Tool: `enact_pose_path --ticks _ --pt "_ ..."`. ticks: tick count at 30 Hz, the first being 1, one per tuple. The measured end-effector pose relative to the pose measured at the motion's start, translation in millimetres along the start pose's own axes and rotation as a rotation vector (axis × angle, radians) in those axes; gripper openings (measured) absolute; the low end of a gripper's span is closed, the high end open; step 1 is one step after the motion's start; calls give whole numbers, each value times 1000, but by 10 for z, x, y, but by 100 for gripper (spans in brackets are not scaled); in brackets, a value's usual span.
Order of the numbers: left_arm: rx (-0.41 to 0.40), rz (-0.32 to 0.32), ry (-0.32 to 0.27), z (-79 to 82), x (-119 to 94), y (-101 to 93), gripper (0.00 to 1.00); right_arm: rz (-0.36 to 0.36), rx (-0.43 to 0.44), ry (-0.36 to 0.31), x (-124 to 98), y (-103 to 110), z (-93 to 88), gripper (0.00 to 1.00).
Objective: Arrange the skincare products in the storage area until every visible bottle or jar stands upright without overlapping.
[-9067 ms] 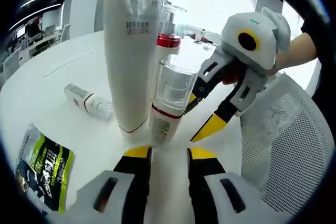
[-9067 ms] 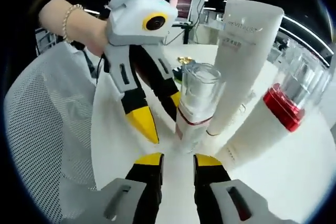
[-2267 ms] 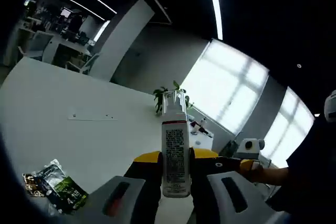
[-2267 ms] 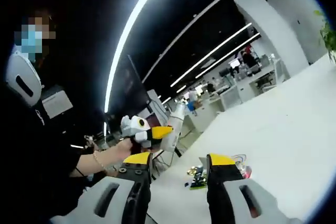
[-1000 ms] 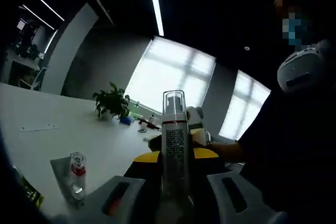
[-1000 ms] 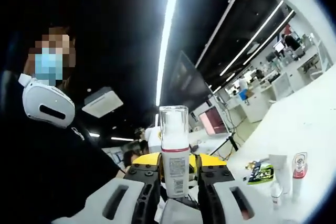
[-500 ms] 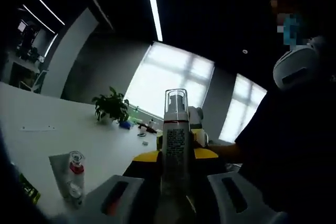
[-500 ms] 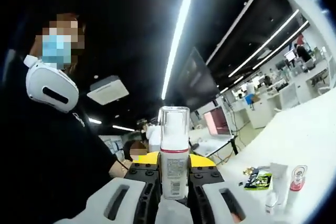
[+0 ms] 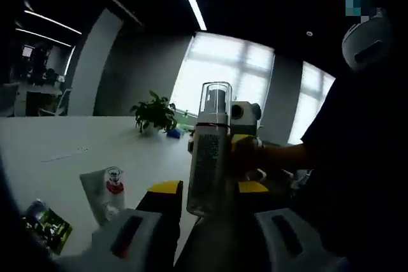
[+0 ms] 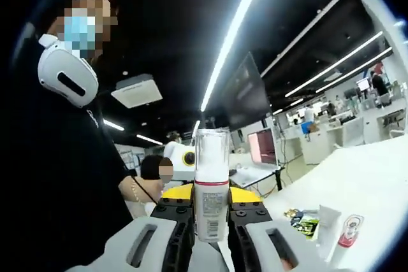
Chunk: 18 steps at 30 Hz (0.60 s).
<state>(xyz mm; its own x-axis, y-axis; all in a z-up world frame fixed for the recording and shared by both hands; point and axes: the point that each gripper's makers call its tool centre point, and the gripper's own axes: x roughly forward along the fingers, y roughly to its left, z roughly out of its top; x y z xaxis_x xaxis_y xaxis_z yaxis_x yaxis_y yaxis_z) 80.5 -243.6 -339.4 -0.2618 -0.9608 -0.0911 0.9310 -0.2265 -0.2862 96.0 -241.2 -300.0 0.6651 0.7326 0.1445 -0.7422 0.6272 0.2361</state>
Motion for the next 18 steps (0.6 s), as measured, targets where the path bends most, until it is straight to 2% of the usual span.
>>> enact_pose_path --ticks 4,9,13,16,18 --pt "-10 58 1 -95 -38 58 39 -12 -4 26 -62 -114 -98 8" --pt "11 161 13 -192 -100 216 57 -32 -32 90 -127 -284 -272 8" --pt "43 227 58 -303 -151 334 67 -41 -45 132 -152 -433 -428 8" --pt "34 271 35 -336 -181 403 81 -51 -47 143 -173 -564 -533 8" --pt "24 299 24 -355 -214 450 86 -59 -47 155 -187 -658 -611 8"
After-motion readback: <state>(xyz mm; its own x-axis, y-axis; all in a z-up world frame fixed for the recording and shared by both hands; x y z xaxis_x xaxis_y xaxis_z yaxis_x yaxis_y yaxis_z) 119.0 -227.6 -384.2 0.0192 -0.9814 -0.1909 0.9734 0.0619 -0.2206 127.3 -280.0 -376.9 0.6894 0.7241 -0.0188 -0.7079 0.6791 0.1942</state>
